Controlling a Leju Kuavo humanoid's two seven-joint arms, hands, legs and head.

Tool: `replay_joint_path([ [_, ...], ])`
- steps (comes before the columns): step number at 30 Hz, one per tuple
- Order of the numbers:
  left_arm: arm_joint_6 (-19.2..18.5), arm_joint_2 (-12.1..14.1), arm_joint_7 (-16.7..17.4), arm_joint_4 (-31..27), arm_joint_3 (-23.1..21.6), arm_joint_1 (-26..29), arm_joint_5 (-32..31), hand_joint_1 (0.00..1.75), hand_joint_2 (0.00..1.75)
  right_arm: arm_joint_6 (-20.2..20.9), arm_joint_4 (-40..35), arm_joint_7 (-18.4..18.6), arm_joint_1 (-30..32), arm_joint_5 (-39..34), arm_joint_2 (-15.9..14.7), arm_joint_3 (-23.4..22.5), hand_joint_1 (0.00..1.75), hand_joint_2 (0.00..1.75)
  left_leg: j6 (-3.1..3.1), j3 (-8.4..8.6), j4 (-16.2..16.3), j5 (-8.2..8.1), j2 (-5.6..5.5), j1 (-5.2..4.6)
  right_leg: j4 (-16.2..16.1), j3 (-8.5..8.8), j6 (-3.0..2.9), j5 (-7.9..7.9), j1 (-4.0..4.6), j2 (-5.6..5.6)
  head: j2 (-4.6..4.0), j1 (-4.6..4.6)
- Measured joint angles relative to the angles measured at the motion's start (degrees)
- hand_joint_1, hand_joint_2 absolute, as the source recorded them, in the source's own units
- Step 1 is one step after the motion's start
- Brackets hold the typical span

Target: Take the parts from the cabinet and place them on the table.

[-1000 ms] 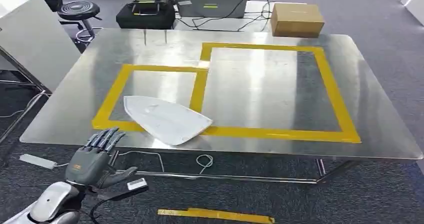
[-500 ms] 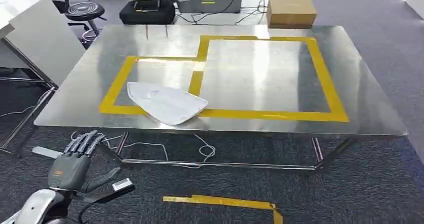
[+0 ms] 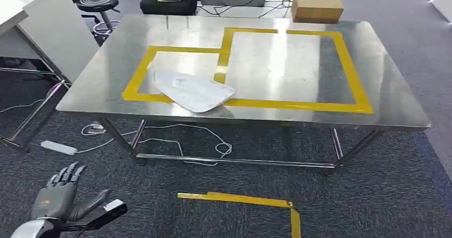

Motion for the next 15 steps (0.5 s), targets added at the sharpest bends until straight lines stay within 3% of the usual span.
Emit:
replay_joint_path([
  [2,-1.32,-0.24,0.84,0.67,-0.20,0.14,1.68,0.00,0.00,-0.42,-0.42,0.50,0.01,-0.59,-0.11,0.07,0.00,0.00,0.04,-1.80,0.04,1.50,0.01,-0.08,8.37,-1.73,0.34,-6.23,-0.09,0.10,0.02,0.20],
  [3,-1.67,-0.44,1.29,1.18,-0.28,0.25,2.39,0.00,0.00,-0.66,-0.66,0.50,0.01,-0.88,-0.22,0.11,0.00,0.00,0.02,-2.95,0.17,2.34,0.05,-0.11,12.02,-2.16,0.42,-7.13,-0.10,0.10,0.00,0.22],
  [4,-1.74,-0.68,1.75,1.93,-0.42,0.32,3.18,0.00,0.00,-1.03,-0.90,0.50,0.06,-1.25,-0.33,0.17,0.00,0.00,-0.09,-4.03,0.20,3.14,0.05,-0.11,13.50,-1.57,0.46,-5.83,-0.11,0.10,0.02,0.20],
  [5,-1.74,-1.03,2.21,2.98,-0.88,0.31,4.40,0.00,0.00,-1.44,-1.12,0.50,0.13,-1.70,-0.44,0.28,0.00,0.00,-0.21,-5.01,0.25,3.91,0.08,-0.11,12.58,0.15,0.49,-3.31,-0.13,0.10,0.02,0.18],
  [6,-1.74,-1.42,2.61,3.92,-1.31,0.32,5.58,0.00,0.00,-1.77,-1.34,0.50,0.20,-2.12,-0.70,0.31,0.00,0.00,-0.35,-5.88,0.34,4.53,0.08,-0.09,9.82,2.77,0.51,-0.85,-0.15,0.10,0.02,0.20],
  [7,-1.71,-1.90,3.02,4.84,-1.68,0.36,6.76,0.00,0.00,-2.17,-1.60,0.52,0.27,-2.67,-0.88,0.33,0.00,0.00,-0.53,-6.63,0.44,5.14,0.07,-0.07,5.30,6.28,0.45,0.58,-0.19,0.10,0.02,0.20],
  [9,-1.67,-2.65,4.29,6.95,-2.69,0.34,10.26,0.00,0.00,-3.19,-2.34,0.52,0.29,-3.94,-1.42,0.42,0.00,0.00,-1.06,-7.41,1.14,6.15,-0.01,-0.43,-7.32,15.65,0.13,-1.22,-0.15,0.30,0.02,0.28],
  [10,-1.65,-2.97,4.77,8.05,-3.00,0.36,11.90,0.00,0.00,-3.50,-2.58,0.50,0.31,-4.61,-1.60,0.50,0.00,0.00,-1.34,-7.80,1.31,6.96,0.04,-0.50,-9.39,15.91,-0.35,-2.61,-0.18,0.37,0.04,0.09],
  [12,-1.41,-3.50,5.55,10.29,-3.65,0.41,15.21,0.00,0.00,-4.37,-3.26,0.35,0.55,-6.14,-1.83,0.85,0.00,0.00,-1.85,-8.03,1.10,8.07,0.01,-0.39,-8.49,14.98,-0.96,-2.26,0.05,0.37,0.02,0.09],
  [13,-1.28,-3.63,5.77,11.49,-4.15,0.62,16.20,0.00,0.00,-4.59,-3.61,0.35,0.85,-6.75,-1.88,1.07,0.00,0.00,-2.17,-8.25,1.17,8.35,-0.11,-0.32,-8.53,14.41,-1.69,-1.56,-0.31,0.19,0.00,0.15],
  [14,-1.21,-3.87,5.77,12.35,-4.46,0.86,16.66,0.00,0.00,-4.76,-3.78,0.37,0.86,-7.12,-2.12,1.22,0.00,0.00,-2.61,-8.63,1.93,6.00,-0.20,-0.12,-8.35,13.81,-2.14,-1.08,-0.30,-0.06,0.02,0.00],
  [15,-1.21,-4.02,5.90,13.03,-4.66,1.04,16.95,0.00,0.00,-4.87,-4.05,0.52,1.12,-7.37,-2.19,1.33,0.00,0.00,-2.97,-9.30,4.62,1.73,-0.21,0.01,-8.25,12.98,-2.66,-0.42,-0.24,-0.22,0.00,-0.11],
])
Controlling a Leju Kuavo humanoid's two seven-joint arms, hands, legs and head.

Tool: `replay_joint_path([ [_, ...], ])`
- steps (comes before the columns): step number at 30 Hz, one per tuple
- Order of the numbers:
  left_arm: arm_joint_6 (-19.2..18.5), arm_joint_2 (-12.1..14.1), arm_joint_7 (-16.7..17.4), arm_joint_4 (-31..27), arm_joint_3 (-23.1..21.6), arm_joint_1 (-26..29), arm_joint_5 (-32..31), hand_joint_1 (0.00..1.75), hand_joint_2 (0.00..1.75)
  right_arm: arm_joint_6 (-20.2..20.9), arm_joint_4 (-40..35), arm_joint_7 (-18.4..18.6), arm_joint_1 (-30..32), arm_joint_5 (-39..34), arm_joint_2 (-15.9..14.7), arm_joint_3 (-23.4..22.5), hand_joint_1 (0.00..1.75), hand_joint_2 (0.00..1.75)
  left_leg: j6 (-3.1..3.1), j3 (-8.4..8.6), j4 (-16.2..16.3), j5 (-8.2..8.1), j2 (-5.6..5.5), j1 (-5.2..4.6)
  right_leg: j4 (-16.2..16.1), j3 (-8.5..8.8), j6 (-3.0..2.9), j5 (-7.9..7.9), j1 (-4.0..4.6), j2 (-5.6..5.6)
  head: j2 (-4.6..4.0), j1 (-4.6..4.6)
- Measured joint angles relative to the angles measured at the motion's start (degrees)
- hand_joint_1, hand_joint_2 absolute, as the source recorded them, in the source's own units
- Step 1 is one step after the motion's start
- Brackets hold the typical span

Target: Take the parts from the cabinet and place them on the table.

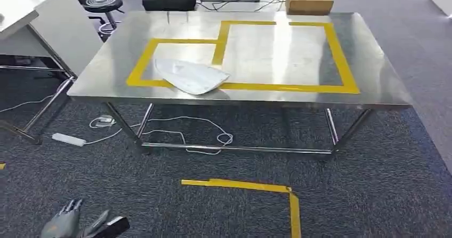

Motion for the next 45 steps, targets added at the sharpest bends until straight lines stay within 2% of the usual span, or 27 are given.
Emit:
replay_joint_path([
  [2,0.09,-0.22,0.02,1.14,-0.50,-0.09,0.30,0.00,0.00,-0.26,-0.24,0.09,0.18,-0.22,-0.15,0.09,0.00,0.00,-0.53,-1.56,8.63,-6.85,0.01,0.19,0.30,-1.81,-0.20,1.34,0.18,-0.33,0.00,-0.07],
  [3,0.15,-0.39,0.02,1.59,-0.76,-0.12,0.35,0.00,0.00,-0.30,-0.35,0.09,0.17,-0.22,-0.22,0.11,0.00,0.00,-0.63,-2.06,12.61,-8.12,0.01,0.24,0.60,-2.87,-0.17,1.95,0.24,-0.39,0.02,-0.07],
  [5,0.22,-0.63,0.02,2.23,-1.11,-0.13,0.52,0.00,0.00,-0.35,-0.48,0.09,0.16,-0.26,-0.28,0.11,0.00,0.00,-0.61,-0.51,14.95,-5.40,0.00,0.26,1.58,-4.99,-0.08,2.98,0.34,-0.55,0.00,-0.11],
  [7,0.22,-0.70,0.67,2.64,-1.38,-0.21,1.83,0.00,0.00,-0.44,-0.70,0.09,0.13,-0.94,-0.39,0.11,0.00,0.00,-0.12,4.91,8.64,-1.89,-0.01,0.24,2.77,-6.97,0.13,3.87,0.39,-0.57,0.02,-0.09],
  [9,0.59,-0.68,1.49,3.17,-1.75,-0.29,4.16,0.00,0.00,-0.72,-1.11,0.09,0.11,-2.74,-0.52,0.11,0.00,0.00,0.64,12.39,-1.61,-3.59,-0.16,-0.03,3.78,-8.30,0.57,4.41,0.76,-0.51,0.02,-0.15],
  [10,1.18,-0.66,1.64,3.56,-2.05,-0.38,5.42,0.00,0.00,-0.92,-1.38,0.09,0.15,-3.67,-0.61,0.17,0.00,0.00,1.03,13.25,-3.72,-4.51,-0.20,-0.05,3.90,-8.61,0.89,4.88,0.73,-0.54,0.02,0.00],
  [12,2.56,-0.72,1.66,4.50,-2.97,-0.45,7.96,0.00,0.00,-1.42,-1.81,0.07,-0.03,-5.47,-0.96,0.63,0.00,0.00,1.14,12.56,-3.89,-4.48,-0.21,-0.32,3.95,-9.33,1.46,5.94,0.54,-0.56,0.02,-0.09],
  [13,3.26,-0.70,1.70,5.00,-3.65,-0.52,9.40,0.00,0.00,-1.62,-2.05,0.07,0.01,-6.49,-1.16,1.01,0.00,0.00,1.77,11.96,-4.23,-3.87,-0.15,-0.20,4.04,-9.67,1.92,6.36,0.68,-0.54,0.02,-0.07],
  [15,4.64,-0.74,1.73,6.10,-5.36,-0.87,11.65,0.00,0.00,-1.88,-2.40,-0.17,0.01,-8.37,-1.71,1.62,0.00,0.00,2.95,10.40,-4.48,-2.55,0.24,0.05,6.58,-11.36,2.49,1.76,0.46,0.18,0.00,0.19],
  [17,5.68,-0.87,1.73,6.99,-6.89,-1.23,13.40,0.00,0.00,-2.19,-2.56,-0.09,-0.09,-9.95,-2.01,2.10,0.00,0.00,3.28,8.78,-4.46,-1.25,0.26,-0.15,14.34,-13.21,2.77,-4.81,0.35,0.31,0.00,0.37],
  [18,6.14,-0.87,1.73,7.47,-7.70,-1.51,14.01,0.00,0.00,-2.36,-2.56,-0.09,-0.13,-10.54,-2.08,2.36,0.00,0.00,3.33,7.86,-4.41,-0.55,0.27,-0.28,18.20,-13.93,2.82,-6.56,0.35,0.32,0.02,0.39],
  [19,6.49,-0.87,1.73,7.95,-8.63,-1.83,14.59,0.00,0.00,-2.45,-2.58,-0.07,-0.16,-11.12,-2.19,2.56,0.00,0.00,3.33,6.86,-4.31,0.27,0.26,-0.43,20.85,-13.97,2.86,-6.30,0.35,0.31,0.02,0.35],
  [20,6.81,-0.87,1.87,8.26,-9.39,-2.05,15.01,0.00,0.00,-2.51,-2.64,-0.09,-0.18,-11.68,-2.36,2.64,0.00,0.00,3.30,5.93,-4.26,0.97,0.27,-0.52,20.94,-12.88,2.78,-4.13,0.36,0.31,0.02,0.35],
  [22,7.56,-0.79,2.51,8.43,-10.84,-2.38,15.93,0.00,0.00,-2.64,-2.91,-0.07,-0.28,-12.83,-2.65,2.95,0.00,0.00,3.09,4.22,-4.05,2.20,0.30,-0.64,15.46,-7.96,2.57,0.88,0.38,0.31,0.02,0.35],
  [23,7.83,-0.65,2.84,8.41,-11.43,-2.48,16.00,0.00,0.00,-2.64,-3.06,-0.07,-0.35,-13.25,-2.84,3.04,0.00,0.00,2.94,3.77,-3.95,2.78,0.29,-0.67,10.33,-4.27,2.37,1.55,0.37,0.32,0.02,0.37],
  [25,8.42,-0.33,3.41,8.39,-12.48,-2.65,16.44,0.00,0.00,-2.71,-3.43,-0.07,-0.57,-13.88,-3.30,3.19,0.00,0.00,2.43,2.94,-3.56,4.00,0.33,-0.99,-0.81,2.83,1.96,-1.11,0.52,0.37,0.02,0.24],
  [28,10.46,0.65,5.42,7.93,-14.40,-2.72,17.90,0.00,0.00,-3.25,-3.97,-0.79,-0.67,-15.84,-3.48,3.97,0.00,0.00,1.70,2.28,-3.93,5.86,0.26,-0.96,-0.74,1.07,1.32,-0.41,0.61,0.39,0.02,0.28],
  [29,11.03,1.12,6.03,7.72,-15.51,-2.80,18.77,0.00,0.00,-3.34,-4.20,-0.79,-0.88,-16.72,-3.50,4.35,0.00,0.00,1.35,1.62,-3.65,5.00,0.00,-0.81,-0.88,0.49,1.00,0.26,0.12,0.09,0.00,0.42],
  [30,11.28,1.61,6.40,7.50,-16.52,-2.80,19.36,0.00,0.00,-3.52,-4.28,-0.79,-0.97,-17.48,-3.74,4.57,0.00,0.00,0.86,1.25,-2.34,2.18,-0.04,-0.82,-0.69,-0.12,0.35,0.78,0.13,0.08,0.02,0.07],
  [32,11.74,2.30,6.95,7.34,-18.41,-2.98,21.12,0.00,0.00,-3.58,-4.55,-0.59,-1.05,-18.84,-3.78,5.07,0.00,0.00,0.16,-0.51,6.35,-5.34,-0.03,-0.35,-0.17,-1.51,-0.07,1.55,0.17,-0.22,0.00,-0.09],
  [33,11.87,2.62,7.08,7.30,-19.51,-3.28,22.20,0.00,0.00,-3.63,-4.59,-0.59,-1.15,-19.58,-3.80,5.42,0.00,0.00,-0.03,-1.45,10.89,-7.55,-0.03,-0.20,0.22,-2.31,-0.04,1.91,0.19,-0.36,0.02,-0.11],
  [34,11.91,2.89,7.12,7.30,-20.50,-3.53,23.02,0.00,0.00,-3.63,-4.59,-0.59,-1.27,-20.20,-3.89,5.68,0.00,0.00,-0.19,-1.80,13.98,-8.03,-0.03,-0.06,0.71,-2.71,-0.02,2.23,0.19,-0.44,0.00,-0.11],
  [36,12.00,3.50,7.12,7.01,-22.19,-3.74,23.93,0.00,0.00,-3.63,-4.63,-0.59,-1.36,-21.00,-3.93,5.95,0.00,0.00,-0.26,0.67,13.13,-4.81,-0.02,0.15,1.94,-4.62,0.19,2.81,0.15,-0.47,0.02,-0.13],
  [38,12.04,3.93,7.02,6.82,-22.86,-3.71,24.33,0.00,0.00,-3.63,-4.94,-0.59,-1.40,-21.72,-4.07,6.21,0.00,0.00,0.23,7.00,4.05,-1.77,-0.09,0.16,2.92,-5.58,0.37,2.94,0.14,-0.44,0.02,-0.15],
  [39,12.04,4.18,6.91,6.75,-23.06,-3.73,24.33,0.00,0.00,-3.63,-5.07,-0.59,-1.34,-22.14,-4.09,6.27,0.00,0.00,0.74,9.43,-0.16,-2.17,-0.33,0.06,3.27,-6.19,0.46,2.94,0.19,-0.49,0.02,-0.11],
  [43,12.04,4.61,5.88,6.66,-23.93,-3.81,25.05,0.00,0.00,-3.61,-5.70,-0.77,-1.81,-24.33,-4.74,7.15,0.00,0.00,1.77,9.75,-2.01,-1.96,-0.33,-0.44,3.68,-7.13,2.07,4.32,0.07,-0.50,0.02,-0.13],
  [45,12.04,4.61,5.51,6.66,-24.54,-4.58,25.31,0.00,0.00,-3.41,-5.97,-0.76,-2.01,-24.78,-5.55,7.89,0.00,0.00,2.67,9.41,-3.86,-1.60,-0.16,0.11,5.17,-8.46,2.74,1.54,0.04,-0.03,0.04,0.02],
])
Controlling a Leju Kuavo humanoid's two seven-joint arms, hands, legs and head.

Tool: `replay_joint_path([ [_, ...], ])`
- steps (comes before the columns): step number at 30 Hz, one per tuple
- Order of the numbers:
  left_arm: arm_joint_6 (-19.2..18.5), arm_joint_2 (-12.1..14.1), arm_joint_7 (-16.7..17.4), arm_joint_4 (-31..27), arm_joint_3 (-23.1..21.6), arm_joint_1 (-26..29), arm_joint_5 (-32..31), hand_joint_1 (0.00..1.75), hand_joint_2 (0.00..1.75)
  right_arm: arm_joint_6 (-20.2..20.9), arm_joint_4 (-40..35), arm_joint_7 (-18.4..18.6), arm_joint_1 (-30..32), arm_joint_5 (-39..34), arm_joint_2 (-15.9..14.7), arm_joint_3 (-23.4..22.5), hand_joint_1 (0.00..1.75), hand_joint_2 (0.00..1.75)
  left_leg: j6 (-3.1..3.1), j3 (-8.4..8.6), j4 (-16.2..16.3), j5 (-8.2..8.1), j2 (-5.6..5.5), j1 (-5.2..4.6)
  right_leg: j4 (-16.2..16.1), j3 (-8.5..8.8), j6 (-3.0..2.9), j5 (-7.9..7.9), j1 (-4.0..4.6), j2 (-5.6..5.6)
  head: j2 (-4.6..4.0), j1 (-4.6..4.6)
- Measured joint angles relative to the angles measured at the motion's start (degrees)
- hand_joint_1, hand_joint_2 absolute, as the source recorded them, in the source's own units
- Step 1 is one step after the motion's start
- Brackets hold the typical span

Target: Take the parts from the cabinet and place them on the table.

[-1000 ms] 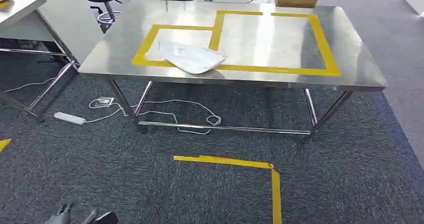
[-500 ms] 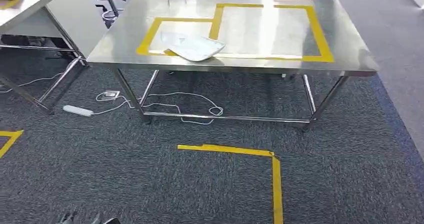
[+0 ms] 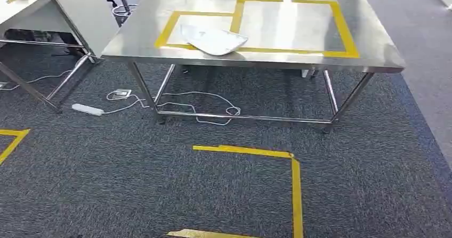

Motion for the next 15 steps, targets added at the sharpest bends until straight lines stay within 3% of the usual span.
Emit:
replay_joint_path([
  [1,0.00,-0.04,-0.04,0.00,-0.20,-0.13,0.07,0.00,0.00,0.13,-0.04,0.00,-0.12,-0.09,-0.11,0.26,0.00,0.00,0.42,-0.78,-0.03,0.50,0.00,-0.06,3.01,-1.58,0.12,-3.14,-0.09,0.24,-0.04,0.42],
  [2,0.00,-0.11,-0.13,0.00,-0.37,-0.16,0.07,0.00,0.00,0.15,-0.04,0.00,-0.18,-0.11,-0.42,0.41,0.00,0.00,0.43,-1.43,-0.02,1.01,0.03,-0.09,7.17,-2.74,0.37,-6.09,-0.12,0.35,-0.02,0.52],
  [3,0.00,-0.13,-0.15,0.00,-0.59,-0.16,0.07,0.00,0.00,0.15,-0.04,0.00,-0.27,-0.11,-0.48,0.50,0.00,0.00,0.47,-2.08,0.00,1.59,0.08,-0.17,11.52,-3.86,0.51,-8.29,-0.13,0.36,-0.02,0.52],
  [4,0.00,-0.18,-0.18,0.00,-0.72,-0.15,0.09,0.00,0.00,0.17,-0.07,0.00,-0.28,-0.11,-0.61,0.66,0.00,0.00,0.47,-2.80,0.03,2.17,0.21,-0.23,15.06,-4.52,0.64,-9.10,-0.13,0.35,-0.02,0.57],
  [5,0.00,-0.26,-0.18,0.00,-0.77,-0.16,0.11,0.00,0.00,0.17,-0.06,0.00,-0.27,-0.11,-0.75,0.74,0.00,0.00,0.42,-3.54,0.05,2.81,0.26,-0.24,16.10,-4.05,0.70,-7.82,-0.13,0.35,-0.02,0.52],
  [6,0.00,-0.28,-0.18,0.00,-0.83,-0.23,0.13,0.00,0.00,0.17,-0.07,0.00,-0.25,-0.11,-0.79,0.81,0.00,0.00,0.31,-4.24,0.09,3.35,0.29,-0.24,14.73,-2.58,0.71,-5.40,-0.14,0.36,-0.02,0.57],
  [8,0.00,-0.41,-0.18,0.00,-0.96,-0.32,0.13,0.00,0.00,0.17,-0.09,0.00,-0.33,-0.11,-1.01,0.90,0.00,0.00,-0.02,-5.78,0.41,4.48,0.28,-0.19,6.44,3.16,0.66,-0.47,-0.20,0.35,-0.02,0.55],
  [9,0.00,-0.42,-0.18,0.00,-0.99,-0.34,0.13,0.00,0.00,0.17,-0.17,0.00,-0.43,-0.11,-1.07,0.92,0.00,0.00,-0.30,-6.35,0.70,4.98,0.26,-0.22,1.17,6.61,0.56,-0.54,-0.27,0.36,-0.02,0.55],
  [10,0.00,-0.44,-0.22,0.00,-1.01,-0.33,0.18,0.00,0.00,0.17,-0.22,0.00,-0.59,-0.09,-1.14,0.92,0.00,0.00,-0.68,-6.79,0.95,5.44,0.18,-0.48,-4.27,10.24,0.43,-2.48,-0.08,0.37,-0.02,0.59],
  [11,0.00,-0.42,-0.35,0.00,-1.05,-0.28,0.22,0.00,0.00,0.17,-0.22,0.00,-0.66,-0.16,-1.25,0.94,0.00,0.00,-0.95,-6.84,0.91,6.01,0.24,-0.46,-5.15,10.19,-0.15,-2.97,0.00,0.51,-0.02,0.37],
  [13,0.00,-0.42,-0.63,0.02,-1.09,-0.55,0.79,0.00,0.00,0.41,-0.24,-0.44,-0.64,-0.37,-1.34,1.18,0.00,0.00,-1.52,-7.05,0.67,7.19,0.25,-0.29,-4.43,8.79,-0.75,-2.42,0.29,0.43,-0.02,0.39],
  [14,0.00,-0.37,-0.92,0.09,-1.18,-0.52,0.94,0.00,0.00,0.66,-0.26,-0.44,-0.61,-0.55,-1.31,1.29,0.00,0.00,-1.96,-7.38,0.71,7.52,0.13,-0.28,-4.47,8.16,-1.47,-1.59,0.02,0.28,-0.04,0.57],
  [15,0.00,-0.48,-1.47,0.18,-1.38,-0.52,1.40,0.00,0.00,0.74,-0.28,-0.48,-0.82,-0.99,-1.34,1.44,0.00,0.00,-2.28,-7.88,1.48,5.38,0.09,-0.10,-4.41,7.35,-2.11,-0.98,-0.08,-0.14,-0.02,0.46],
])
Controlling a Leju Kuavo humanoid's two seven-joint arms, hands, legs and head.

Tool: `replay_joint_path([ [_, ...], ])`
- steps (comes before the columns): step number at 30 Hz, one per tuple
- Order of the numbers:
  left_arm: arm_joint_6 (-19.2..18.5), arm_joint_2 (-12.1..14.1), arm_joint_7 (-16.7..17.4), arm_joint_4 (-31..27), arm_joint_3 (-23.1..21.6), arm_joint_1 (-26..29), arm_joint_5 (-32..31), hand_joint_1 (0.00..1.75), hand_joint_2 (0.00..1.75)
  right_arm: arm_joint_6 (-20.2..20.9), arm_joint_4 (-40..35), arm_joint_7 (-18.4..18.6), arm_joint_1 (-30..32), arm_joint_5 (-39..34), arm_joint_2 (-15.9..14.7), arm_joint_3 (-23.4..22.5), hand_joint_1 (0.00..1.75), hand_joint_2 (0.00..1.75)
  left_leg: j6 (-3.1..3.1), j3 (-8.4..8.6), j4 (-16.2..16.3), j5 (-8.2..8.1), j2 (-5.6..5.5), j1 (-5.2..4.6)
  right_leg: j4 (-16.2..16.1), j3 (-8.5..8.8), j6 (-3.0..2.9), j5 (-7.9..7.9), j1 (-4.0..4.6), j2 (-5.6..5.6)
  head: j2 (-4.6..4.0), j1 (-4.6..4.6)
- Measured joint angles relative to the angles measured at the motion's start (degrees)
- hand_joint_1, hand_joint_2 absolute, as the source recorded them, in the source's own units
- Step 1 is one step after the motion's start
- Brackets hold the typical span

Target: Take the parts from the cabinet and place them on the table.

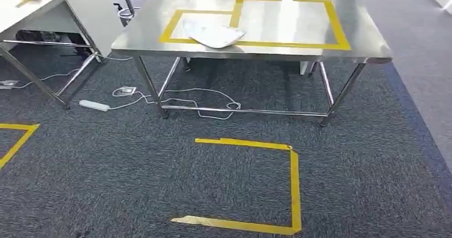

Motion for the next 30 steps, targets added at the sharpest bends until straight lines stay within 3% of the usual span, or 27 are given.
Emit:
replay_joint_path([
  [1,0.00,-0.11,-0.83,0.20,-0.17,-0.01,0.55,0.00,0.00,-0.20,0.00,-0.02,-0.04,-0.41,0.00,0.13,0.00,0.00,-0.21,-0.67,2.39,-4.37,0.01,0.07,0.02,-0.88,-0.60,0.76,0.01,0.00,-0.02,-0.28],
  [2,0.00,-0.29,-1.46,0.61,-0.26,-0.05,1.00,0.00,0.00,-0.50,-0.09,-0.02,0.02,-0.48,0.02,0.22,0.00,0.00,-0.48,-1.42,6.35,-8.55,0.01,0.15,0.05,-1.73,-0.59,1.52,0.06,-0.05,0.00,-0.41],
  [3,0.00,-0.37,-1.90,0.94,-0.31,-0.13,1.22,0.00,0.00,-0.63,-0.11,-0.02,0.05,-0.48,0.04,0.28,0.00,0.00,-0.67,-2.01,10.65,-11.51,0.01,0.21,0.16,-2.60,-0.63,2.25,0.12,-0.15,0.00,-0.39],
  [4,0.00,-0.48,-2.21,1.20,-0.35,-0.22,1.27,0.00,0.00,-0.79,-0.15,-0.02,0.03,-0.48,0.09,0.31,0.00,0.00,-0.78,-2.35,14.85,-13.04,0.01,0.23,0.38,-3.72,-0.61,3.00,0.19,-0.21,0.00,-0.39],
  [5,0.00,-0.64,-2.36,1.44,-0.39,-0.32,1.42,0.00,0.00,-0.83,-0.17,-0.02,0.03,-0.50,0.09,0.33,0.00,0.00,-0.79,-2.04,17.31,-12.36,0.01,0.23,0.76,-4.64,-0.57,3.69,0.23,-0.26,0.00,-0.39],
  [6,0.00,-0.74,-2.42,1.64,-0.39,-0.40,1.44,0.00,0.00,-0.85,-0.22,-0.02,0.02,-0.50,0.09,0.35,0.00,0.00,-0.74,-0.93,17.51,-10.31,0.01,0.23,1.16,-5.68,-0.49,4.30,0.27,-0.33,0.00,-0.41],
  [7,0.00,-0.81,-2.51,1.81,-0.41,-0.46,1.59,0.00,0.00,-0.85,-0.24,-0.02,-0.04,-0.50,0.09,0.35,0.00,0.00,-0.60,1.04,15.90,-7.72,0.01,0.23,1.70,-7.05,-0.38,4.96,0.29,-0.33,0.00,-0.39],
  [8,0.00,-0.85,-2.53,1.95,-0.46,-0.54,1.59,0.00,0.00,-0.85,-0.26,-0.02,-0.06,-0.50,0.09,0.35,0.00,0.00,-0.41,4.20,12.21,-6.02,0.00,0.23,2.22,-8.30,-0.19,5.56,0.28,-0.30,0.00,-0.41],
  [9,0.00,-0.88,-2.62,2.07,-0.48,-0.65,1.59,0.00,0.00,-0.85,-0.35,-0.02,-0.06,-0.50,0.09,0.35,0.00,0.00,-0.18,8.39,6.81,-6.29,-0.15,0.22,2.72,-9.03,0.06,6.04,0.28,-0.27,0.00,-0.46],
  [10,0.02,-0.85,-2.68,2.10,-0.52,-0.77,1.59,0.00,0.00,-0.87,-0.44,-0.02,0.02,-0.50,0.09,0.35,0.00,0.00,0.06,12.98,1.00,-8.36,-0.30,0.02,3.08,-9.59,0.44,6.39,0.57,-0.23,0.00,-0.50],
  [11,0.02,-0.85,-2.75,2.20,-0.52,-0.98,1.59,0.00,0.00,-0.85,-0.57,-0.02,0.07,-0.50,0.09,0.37,0.00,0.00,0.44,14.70,-2.57,-9.66,-0.39,0.01,3.33,-9.83,0.75,6.93,0.55,-0.30,0.02,-0.52],
  [13,0.02,-0.94,-2.82,2.38,-0.55,-1.12,1.59,0.00,0.00,-0.87,-0.61,-0.19,-0.04,-0.50,0.09,0.35,0.00,0.00,0.87,13.71,-2.64,-9.62,-0.40,-0.41,3.11,-10.54,1.25,8.50,0.21,-0.40,0.00,-0.57],
  [14,0.02,-0.94,-2.82,2.56,-0.57,-1.05,1.59,0.00,0.00,-0.87,-0.68,-0.48,0.09,-0.50,0.09,0.35,0.00,0.00,1.48,13.00,-2.78,-8.85,-0.31,-0.52,2.93,-10.76,1.65,9.27,0.22,-0.33,0.00,-0.59],
  [15,0.02,-1.03,-2.84,2.71,-0.68,-1.04,1.57,0.00,0.00,-0.96,-0.70,-1.04,0.34,-0.52,0.07,0.35,0.00,0.00,2.08,12.01,-2.94,-7.90,0.17,-0.17,3.73,-11.51,1.94,8.34,-0.13,-0.06,-0.02,-0.68],
  [16,0.02,-1.03,-2.84,2.86,-0.68,-1.08,1.55,0.00,0.00,-0.96,-0.77,-1.44,0.60,-0.52,0.11,0.37,0.00,0.00,2.69,11.14,-2.91,-7.14,0.19,-0.30,5.18,-11.98,2.19,4.87,-0.06,0.20,0.02,-0.54],
  [17,0.02,-1.09,-2.86,3.01,-0.70,-1.04,1.44,0.00,0.00,-0.96,-0.81,-1.42,0.76,-0.52,0.11,0.44,0.00,0.00,2.99,10.09,-2.91,-6.29,0.26,-0.37,8.32,-12.72,2.38,0.30,-0.13,0.33,-0.02,-0.35],
  [18,0.02,-1.18,-2.88,3.06,-0.72,-1.01,1.33,0.00,0.00,-0.96,-0.81,-1.29,0.75,-0.52,0.11,0.44,0.00,0.00,3.06,9.04,-2.90,-5.47,0.32,-0.46,12.26,-13.43,2.52,-3.41,-0.12,0.42,0.00,-0.19],
  [19,0.02,-1.29,-2.92,3.21,-0.74,-1.06,1.31,0.00,0.00,-0.96,-0.81,-1.25,0.73,-0.52,0.11,0.44,0.00,0.00,3.11,7.82,-2.83,-4.52,0.36,-0.57,16.40,-13.63,2.66,-5.99,-0.12,0.46,0.00,-0.15],
  [20,0.02,-1.38,-3.04,3.37,-0.74,-1.13,1.31,0.00,0.00,-0.96,-0.81,-1.27,0.72,-0.52,0.11,0.44,0.00,0.00,3.10,6.54,-2.69,-3.53,0.42,-0.65,19.61,-13.48,2.68,-6.09,-0.10,0.47,-0.02,-0.11],
  [21,0.02,-1.47,-3.04,3.52,-0.74,-1.18,1.31,0.00,0.00,-0.96,-0.81,-1.46,0.66,-0.52,0.11,0.41,0.00,0.00,3.03,5.14,-2.48,-2.62,0.43,-0.70,21.17,-12.80,2.66,-3.82,-0.09,0.49,0.00,-0.09],
  [22,0.02,-1.55,-3.06,3.67,-0.74,-1.23,1.31,0.00,0.00,-0.96,-0.81,-1.49,0.58,-0.52,0.11,0.41,0.00,0.00,2.91,3.76,-2.23,-1.76,0.49,-0.71,20.52,-11.12,2.67,-0.55,-0.08,0.48,0.00,-0.15],
  [23,0.02,-1.64,-3.08,3.76,-0.74,-1.28,1.31,0.00,0.00,-0.96,-0.81,-1.49,0.56,-0.52,0.09,0.41,0.00,0.00,2.78,2.59,-1.93,-1.03,0.52,-0.70,18.09,-8.50,2.59,1.96,-0.07,0.48,0.00,-0.11],
  [24,0.02,-1.73,-3.10,3.85,-0.74,-1.35,1.31,0.00,0.00,-0.98,-0.81,-1.49,0.55,-0.52,0.09,0.41,0.00,0.00,2.62,1.59,-1.67,-0.35,0.51,-0.70,13.71,-4.77,2.47,2.61,-0.07,0.48,0.00,-0.13],
  [26,0.02,-1.93,-3.17,3.87,-0.72,-1.53,1.31,0.00,0.00,-0.98,-0.81,-0.96,0.35,-0.52,0.07,0.37,0.00,0.00,2.11,0.89,-0.89,0.84,0.43,-0.96,-0.37,5.20,1.86,-1.61,0.14,0.41,0.00,-0.11],
  [27,0.02,-1.97,-3.19,3.91,-0.72,-1.54,1.31,0.00,0.00,-0.98,-0.81,-0.96,0.14,-0.52,0.07,0.37,0.00,0.00,1.78,0.54,-0.86,1.62,0.54,-0.96,-2.69,5.94,1.54,-3.19,0.15,0.44,0.00,-0.17],
  [29,0.02,-1.90,-3.19,4.02,-0.72,-1.54,1.31,0.00,0.00,-0.98,-0.85,-2.32,0.16,-0.52,0.07,0.31,0.00,0.00,1.09,-0.25,-1.26,3.43,0.56,-0.78,-1.90,4.35,0.65,-2.58,0.46,0.48,-0.02,-0.11],
  [30,0.02,-1.75,-3.19,4.09,-0.74,-1.44,1.31,0.00,0.00,-0.98,-0.87,-2.77,0.36,-0.52,0.11,0.35,0.00,0.00,0.79,-0.55,-1.09,3.78,0.09,-0.87,-2.16,3.00,0.16,-1.56,0.03,0.30,0.00,-0.04],
])
